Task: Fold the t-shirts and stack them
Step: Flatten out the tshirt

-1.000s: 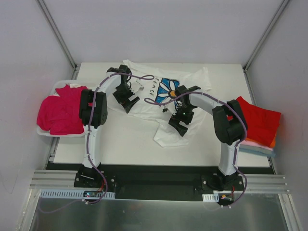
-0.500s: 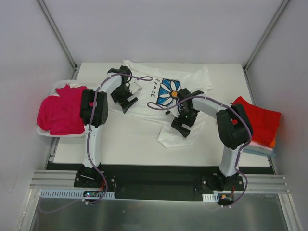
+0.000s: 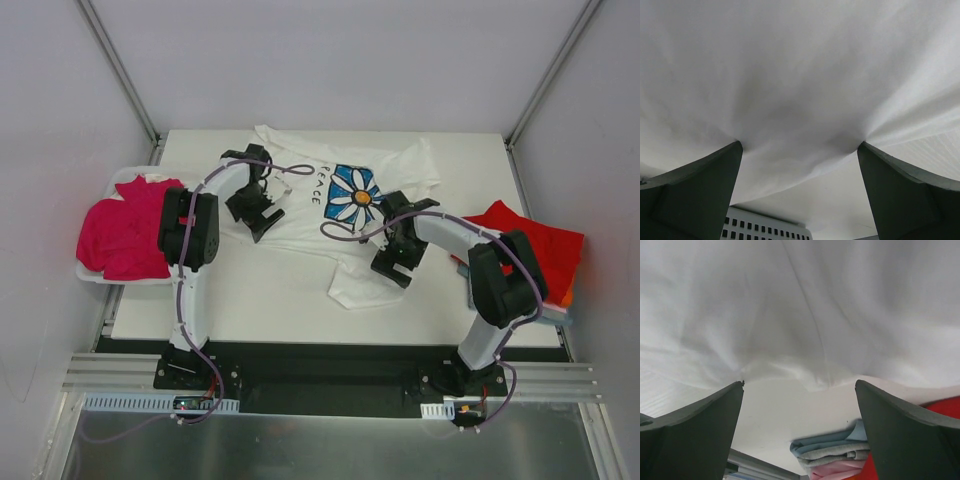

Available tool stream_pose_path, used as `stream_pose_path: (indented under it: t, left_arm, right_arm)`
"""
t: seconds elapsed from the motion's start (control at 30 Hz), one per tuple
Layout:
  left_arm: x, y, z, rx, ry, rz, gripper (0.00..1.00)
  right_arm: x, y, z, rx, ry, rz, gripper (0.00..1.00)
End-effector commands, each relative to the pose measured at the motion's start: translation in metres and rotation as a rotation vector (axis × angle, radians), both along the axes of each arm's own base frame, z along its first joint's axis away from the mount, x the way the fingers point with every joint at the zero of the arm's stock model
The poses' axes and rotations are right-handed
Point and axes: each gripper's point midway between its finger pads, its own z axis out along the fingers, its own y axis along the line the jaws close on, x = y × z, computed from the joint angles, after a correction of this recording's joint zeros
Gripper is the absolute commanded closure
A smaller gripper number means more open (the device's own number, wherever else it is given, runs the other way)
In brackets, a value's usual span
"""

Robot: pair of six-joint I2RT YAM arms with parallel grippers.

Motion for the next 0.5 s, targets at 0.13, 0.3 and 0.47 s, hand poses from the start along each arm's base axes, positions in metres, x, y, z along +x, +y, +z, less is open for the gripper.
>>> stream_pose_path:
  t: [0.13,0.3,0.47]
  left_arm:
    - [-0.018,0.005,0.007,0.043,-0.009,-0.006,0.01]
    - [-0.005,0.0,0.013,0.035,-0.042,-0.011,0.01]
    - [0.003,-0.006,0.014,0.03,-0.058,-0.021,0.01]
  right_arm:
    - [0.002,-0.003,0.019,0.028,-0.09,-0.045,0.0]
    - [0.019,0.013,0.026,0.067,-0.098,-0.051,0.0]
    - [0.038,0.037,0.031,0.092,-0.119,-0.04,0.03]
